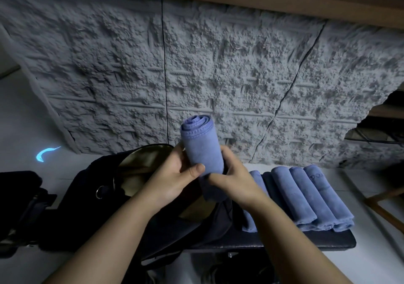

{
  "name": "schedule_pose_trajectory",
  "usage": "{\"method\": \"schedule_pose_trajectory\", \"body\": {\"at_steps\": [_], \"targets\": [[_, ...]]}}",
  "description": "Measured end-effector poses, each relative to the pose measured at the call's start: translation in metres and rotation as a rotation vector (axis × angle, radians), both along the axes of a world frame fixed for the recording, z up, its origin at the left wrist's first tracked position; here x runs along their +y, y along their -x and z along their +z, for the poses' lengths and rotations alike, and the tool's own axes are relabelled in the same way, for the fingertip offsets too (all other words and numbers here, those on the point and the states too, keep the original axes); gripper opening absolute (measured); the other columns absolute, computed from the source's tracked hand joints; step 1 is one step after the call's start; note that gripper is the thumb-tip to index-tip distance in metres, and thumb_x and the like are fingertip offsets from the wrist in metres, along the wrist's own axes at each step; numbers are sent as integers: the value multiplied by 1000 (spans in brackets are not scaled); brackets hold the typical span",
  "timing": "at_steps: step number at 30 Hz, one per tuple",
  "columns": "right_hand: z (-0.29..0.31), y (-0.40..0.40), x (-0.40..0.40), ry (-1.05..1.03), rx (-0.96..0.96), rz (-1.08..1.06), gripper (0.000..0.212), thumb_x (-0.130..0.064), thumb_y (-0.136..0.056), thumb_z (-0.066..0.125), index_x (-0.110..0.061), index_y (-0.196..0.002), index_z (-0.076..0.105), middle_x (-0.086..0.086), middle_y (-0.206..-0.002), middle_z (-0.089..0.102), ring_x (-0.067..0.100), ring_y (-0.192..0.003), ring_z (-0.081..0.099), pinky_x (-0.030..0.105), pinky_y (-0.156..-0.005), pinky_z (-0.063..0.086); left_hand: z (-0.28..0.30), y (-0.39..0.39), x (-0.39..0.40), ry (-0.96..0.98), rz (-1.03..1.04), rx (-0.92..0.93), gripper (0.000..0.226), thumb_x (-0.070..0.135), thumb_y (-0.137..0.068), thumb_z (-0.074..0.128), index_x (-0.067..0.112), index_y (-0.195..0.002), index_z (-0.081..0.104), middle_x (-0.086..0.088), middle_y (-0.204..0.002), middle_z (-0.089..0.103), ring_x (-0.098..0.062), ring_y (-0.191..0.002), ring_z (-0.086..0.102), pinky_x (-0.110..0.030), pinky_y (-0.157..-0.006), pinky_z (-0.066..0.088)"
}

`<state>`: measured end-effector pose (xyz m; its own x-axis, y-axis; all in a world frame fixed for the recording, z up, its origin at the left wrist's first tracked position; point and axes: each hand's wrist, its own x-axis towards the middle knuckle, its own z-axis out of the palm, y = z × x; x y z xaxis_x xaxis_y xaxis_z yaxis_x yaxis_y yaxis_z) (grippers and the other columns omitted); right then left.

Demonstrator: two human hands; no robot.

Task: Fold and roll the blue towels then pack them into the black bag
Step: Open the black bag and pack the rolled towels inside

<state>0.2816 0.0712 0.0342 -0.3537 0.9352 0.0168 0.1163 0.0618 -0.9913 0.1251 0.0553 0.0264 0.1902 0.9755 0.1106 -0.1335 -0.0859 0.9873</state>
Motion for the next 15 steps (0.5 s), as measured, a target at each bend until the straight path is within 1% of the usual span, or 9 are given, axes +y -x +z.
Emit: {"method": "schedule_pose_trajectory", "body": {"at_steps": [2,4,8,10,11,12,13,14,15], "targets": [[-4,9,-1,11,-6,51,44,-9,-65,60,-27,-106,55,-6,-90,66,7,-81,60,24,-68,49,-2,9,-2,-20,31,41,59,29,-71,71,11,-120,44,0,-118,59,0,-105,59,-13,-83,45],[-4,16,0,24,-8,86,46,-9,-67,60,-27,-108,55,-5,-93,66,4,-80,62,22,-68,49,-7,15,-5,0,40,37,45,16,-74,63,11,-116,48,1,-112,62,0,-99,62,-12,-80,46],[-10,25,-2,18,-45,145,52,-11,-68,60,-20,-119,52,-9,-92,64,-1,-76,61,15,-64,46,-13,20,-11,0,103,-21,40,11,-72,60,14,-111,51,5,-101,68,0,-94,64,-12,-76,47],[-17,27,0,-32,-150,163,54,-16,-70,66,-23,-121,50,-12,-97,63,-1,-85,61,15,-71,46,-15,19,-12,2,171,-47,43,14,-73,57,13,-116,49,4,-108,65,0,-96,62,-13,-78,47],[-22,26,1,-85,-232,145,50,-20,-72,70,-25,-119,52,-14,-99,63,1,-90,60,13,-75,45,-16,20,-13,7,206,-46,46,15,-74,57,12,-118,48,4,-111,63,1,-97,62,-12,-79,46],[-27,24,3,-164,-336,86,43,-25,-74,72,-26,-114,56,-14,-100,62,3,-94,58,11,-79,41,-18,22,-12,1,253,1,46,16,-74,58,14,-119,47,6,-111,61,2,-99,60,-9,-80,45],[-34,21,5,-266,-446,-11,33,-32,-76,71,-26,-106,61,-12,-100,61,8,-97,56,10,-81,37,-18,26,-12,-9,302,97,44,17,-76,61,17,-118,46,11,-111,59,1,-102,59,-7,-81,43],[-40,16,7,-376,-555,-124,25,-39,-75,68,-26,-96,65,-9,-101,59,13,-101,52,12,-84,34,-19,32,-11,-20,333,232,42,17,-80,64,21,-118,46,15,-110,57,-1,-106,56,-6,-82,41],[-44,11,7,-466,-665,-220,23,-44,-74,64,-26,-88,69,-7,-105,59,18,-104,48,18,-87,33,-21,38,-10,-21,324,361,41,14,-85,65,25,-119,45,17,-110,55,-3,-110,53,-8,-86,39]]}}
